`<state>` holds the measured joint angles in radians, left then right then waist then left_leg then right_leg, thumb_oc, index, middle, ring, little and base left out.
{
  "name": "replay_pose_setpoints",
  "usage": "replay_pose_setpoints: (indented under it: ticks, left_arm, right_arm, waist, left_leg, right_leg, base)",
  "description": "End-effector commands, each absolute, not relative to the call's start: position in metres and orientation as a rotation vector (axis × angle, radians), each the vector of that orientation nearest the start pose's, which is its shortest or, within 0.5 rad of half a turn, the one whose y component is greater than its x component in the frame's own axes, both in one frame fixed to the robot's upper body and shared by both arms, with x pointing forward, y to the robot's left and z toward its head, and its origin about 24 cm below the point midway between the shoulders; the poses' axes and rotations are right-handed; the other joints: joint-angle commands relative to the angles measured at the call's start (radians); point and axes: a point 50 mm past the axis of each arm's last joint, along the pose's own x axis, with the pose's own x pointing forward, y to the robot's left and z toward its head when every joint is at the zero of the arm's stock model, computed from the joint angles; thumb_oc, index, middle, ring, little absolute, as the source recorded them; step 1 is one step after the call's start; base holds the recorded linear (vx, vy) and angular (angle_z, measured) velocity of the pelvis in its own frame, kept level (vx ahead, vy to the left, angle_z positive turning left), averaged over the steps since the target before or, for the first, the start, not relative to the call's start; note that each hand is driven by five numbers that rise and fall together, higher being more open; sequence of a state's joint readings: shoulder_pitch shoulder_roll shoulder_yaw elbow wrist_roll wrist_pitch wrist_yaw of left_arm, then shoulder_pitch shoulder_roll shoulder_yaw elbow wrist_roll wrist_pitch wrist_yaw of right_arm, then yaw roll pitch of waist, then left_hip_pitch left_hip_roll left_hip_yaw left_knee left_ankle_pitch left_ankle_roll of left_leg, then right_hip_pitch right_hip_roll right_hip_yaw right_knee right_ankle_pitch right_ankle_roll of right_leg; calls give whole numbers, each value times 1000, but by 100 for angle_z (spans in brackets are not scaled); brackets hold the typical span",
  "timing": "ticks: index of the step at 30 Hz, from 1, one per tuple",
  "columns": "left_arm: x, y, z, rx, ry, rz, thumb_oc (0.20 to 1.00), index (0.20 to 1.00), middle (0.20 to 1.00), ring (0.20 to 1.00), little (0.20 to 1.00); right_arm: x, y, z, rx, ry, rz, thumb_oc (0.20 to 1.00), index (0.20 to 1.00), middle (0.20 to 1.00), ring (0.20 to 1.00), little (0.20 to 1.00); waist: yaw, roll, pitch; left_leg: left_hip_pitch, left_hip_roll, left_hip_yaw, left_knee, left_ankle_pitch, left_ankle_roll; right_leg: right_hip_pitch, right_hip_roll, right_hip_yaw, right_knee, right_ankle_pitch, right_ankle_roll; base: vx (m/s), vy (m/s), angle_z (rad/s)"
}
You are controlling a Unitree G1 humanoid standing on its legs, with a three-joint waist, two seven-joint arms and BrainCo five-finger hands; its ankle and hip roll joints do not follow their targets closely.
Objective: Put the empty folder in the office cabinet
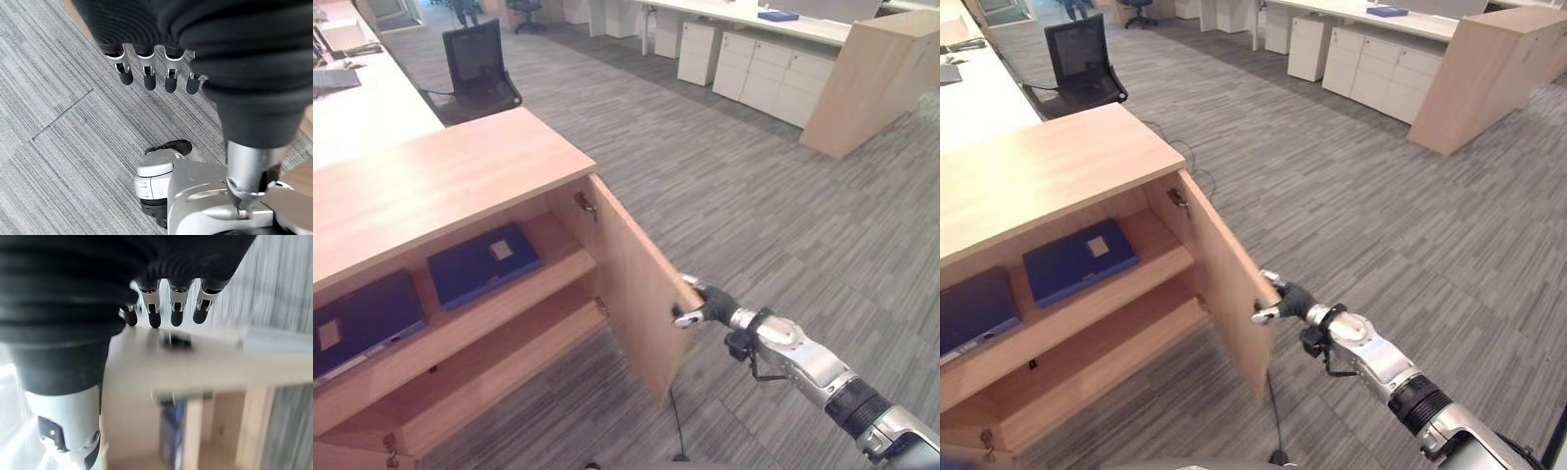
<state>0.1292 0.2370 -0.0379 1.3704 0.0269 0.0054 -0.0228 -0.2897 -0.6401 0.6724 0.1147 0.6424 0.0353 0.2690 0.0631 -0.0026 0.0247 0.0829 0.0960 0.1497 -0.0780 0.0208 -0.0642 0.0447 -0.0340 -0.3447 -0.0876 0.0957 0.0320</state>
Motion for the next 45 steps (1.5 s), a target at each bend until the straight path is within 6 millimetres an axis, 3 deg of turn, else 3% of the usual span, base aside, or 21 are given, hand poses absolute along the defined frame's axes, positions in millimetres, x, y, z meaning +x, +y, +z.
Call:
replay_pose_setpoints:
  ticks: [1, 6, 17, 22, 28, 30, 31, 32, 33, 36, 41, 45]
  left_arm:
    - [-6, 255, -167, 280, 1545, 80, 1000, 1000, 1000, 1000, 1000]
    - [-10, 258, -166, 290, 1550, 92, 1000, 1000, 1000, 1000, 1000]
    - [-4, 264, -165, 317, 1527, 61, 1000, 1000, 1000, 1000, 1000]
    - [3, 270, -163, 336, 1507, 58, 1000, 1000, 1000, 1000, 1000]
    - [9, 275, -161, 285, 1472, 125, 1000, 1000, 1000, 1000, 1000]
    - [18, 275, -161, 257, 1436, 161, 1000, 1000, 1000, 1000, 1000]
    - [22, 272, -161, 242, 1420, 171, 1000, 1000, 1000, 1000, 1000]
    - [27, 268, -162, 224, 1399, 174, 1000, 1000, 1000, 1000, 1000]
    - [33, 269, -161, 231, 1380, 176, 1000, 1000, 1000, 1000, 1000]
    - [40, 264, -162, 223, 1356, 157, 1000, 1000, 1000, 1000, 1000]
    - [36, 248, -166, 176, 1354, 95, 1000, 1000, 1000, 1000, 1000]
    - [42, 238, -167, 155, 1326, 44, 1000, 1000, 1000, 1000, 1000]
  right_arm:
    - [262, -38, 114, 257, -135, 1113, 1000, 1000, 1000, 1000, 1000]
    - [257, -24, 119, 379, -132, 1157, 1000, 1000, 1000, 1000, 1000]
    - [250, -21, 104, 290, -73, 1202, 1000, 1000, 1000, 1000, 1000]
    - [253, -26, 100, 203, -76, 1182, 1000, 1000, 1000, 1000, 1000]
    - [263, -50, 84, 86, -50, 1068, 1000, 1000, 1000, 1000, 1000]
    - [266, -61, 77, 26, -31, 1022, 1000, 1000, 1000, 1000, 1000]
    - [269, -70, 69, -23, -6, 987, 1000, 1000, 1000, 1000, 1000]
    - [271, -82, 56, -93, 40, 929, 1000, 1000, 1000, 1000, 1000]
    - [270, -89, 47, -133, 73, 907, 1000, 1000, 1000, 1000, 1000]
    - [265, -107, 24, -216, 162, 846, 1000, 1000, 1000, 1000, 1000]
    - [252, -126, -14, -252, 328, 760, 1000, 1000, 1000, 1000, 1000]
    - [234, -141, -54, -296, 498, 661, 1000, 1000, 1000, 1000, 1000]
  waist:
    - [62, -83, -21]
    - [80, -86, -23]
    - [121, -83, -12]
    - [139, -76, -5]
    - [166, -71, 34]
    - [169, -74, 66]
    - [164, -77, 72]
    - [150, -77, 73]
    - [140, -74, 70]
    - [114, -59, 51]
    - [112, -36, 21]
    - [129, -27, 2]
  left_leg:
    - [-29, -17, -9, -9, -15, -6]
    - [-35, -14, -18, -9, -9, -9]
    - [-64, -5, -87, -7, 20, -24]
    - [-93, 9, -126, -4, 47, -44]
    - [-150, 38, -150, 50, 70, -72]
    - [-214, 65, -92, 125, 69, -82]
    - [-233, 88, -14, 146, 80, -73]
    - [-238, 133, 125, 160, 91, -66]
    - [-232, 156, 198, 156, 99, -68]
    - [-185, 191, 342, 102, 122, -77]
    - [-162, 152, 340, 43, 129, -68]
    - [-154, 72, 282, 0, 89, -26]
  right_leg:
    - [13, -72, 8, 0, -98, 87]
    - [13, -72, -2, 0, -99, 84]
    - [24, -63, -54, 0, -112, 71]
    - [21, -52, -89, 0, -125, 64]
    - [37, -36, -134, 0, -144, 49]
    - [43, -40, -170, 0, -158, 49]
    - [39, -47, -200, 0, -155, 50]
    - [38, -54, -248, 0, -156, 53]
    - [39, -58, -277, 0, -155, 55]
    - [50, -66, -345, 0, -155, 52]
    - [81, -96, -409, 0, -141, 63]
    - [102, -168, -464, 22, -109, 81]
  base:
    - [0, -19, 7]
    - [-10, -34, 14]
    - [-17, -68, 21]
    - [-37, -99, 34]
    - [-54, -90, 24]
    - [-89, -66, 43]
    - [-112, -29, 53]
    - [-129, 31, 91]
    - [-92, 52, 145]
    - [2, 98, 163]
    - [73, 166, 68]
    - [86, 268, 58]
